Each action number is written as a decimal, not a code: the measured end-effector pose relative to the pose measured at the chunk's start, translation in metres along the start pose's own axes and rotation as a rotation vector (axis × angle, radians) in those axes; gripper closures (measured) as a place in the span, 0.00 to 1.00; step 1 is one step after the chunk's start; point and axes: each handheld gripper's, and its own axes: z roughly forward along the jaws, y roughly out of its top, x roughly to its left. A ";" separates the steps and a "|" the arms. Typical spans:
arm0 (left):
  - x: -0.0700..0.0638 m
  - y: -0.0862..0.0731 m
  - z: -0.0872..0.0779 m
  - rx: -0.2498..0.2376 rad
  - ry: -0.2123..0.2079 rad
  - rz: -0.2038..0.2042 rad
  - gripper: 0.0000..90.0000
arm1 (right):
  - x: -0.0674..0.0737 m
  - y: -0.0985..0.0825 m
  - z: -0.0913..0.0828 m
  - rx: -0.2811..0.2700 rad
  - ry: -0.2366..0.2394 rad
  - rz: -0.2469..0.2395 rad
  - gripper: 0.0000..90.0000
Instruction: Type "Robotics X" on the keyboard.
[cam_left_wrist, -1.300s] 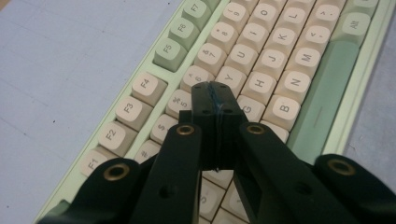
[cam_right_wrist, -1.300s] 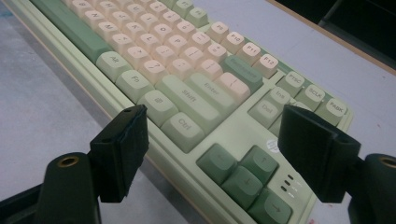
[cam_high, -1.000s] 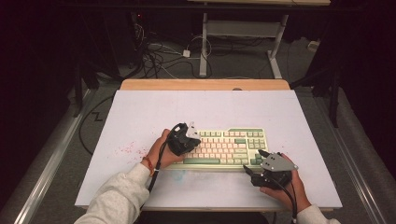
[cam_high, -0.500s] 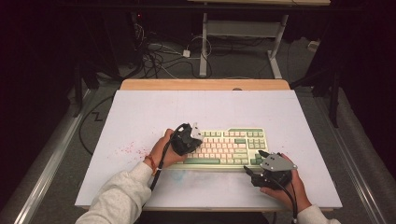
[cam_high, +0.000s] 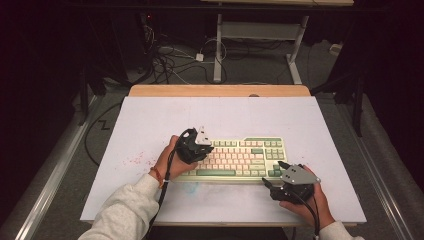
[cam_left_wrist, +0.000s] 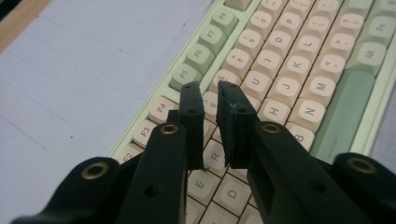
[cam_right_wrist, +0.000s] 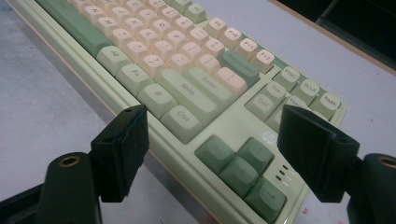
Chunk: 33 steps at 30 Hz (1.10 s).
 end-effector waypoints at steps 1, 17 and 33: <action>0.000 0.000 -0.002 -0.010 0.004 -0.004 0.80 | 0.000 0.000 0.000 -0.002 0.002 0.000 0.28; -0.008 -0.014 -0.029 -0.138 0.090 0.002 0.30 | 0.000 0.002 0.002 -0.003 0.016 -0.002 0.28; -0.014 -0.060 -0.055 -0.188 0.202 0.013 0.24 | -0.004 0.002 0.001 -0.018 0.040 0.028 0.28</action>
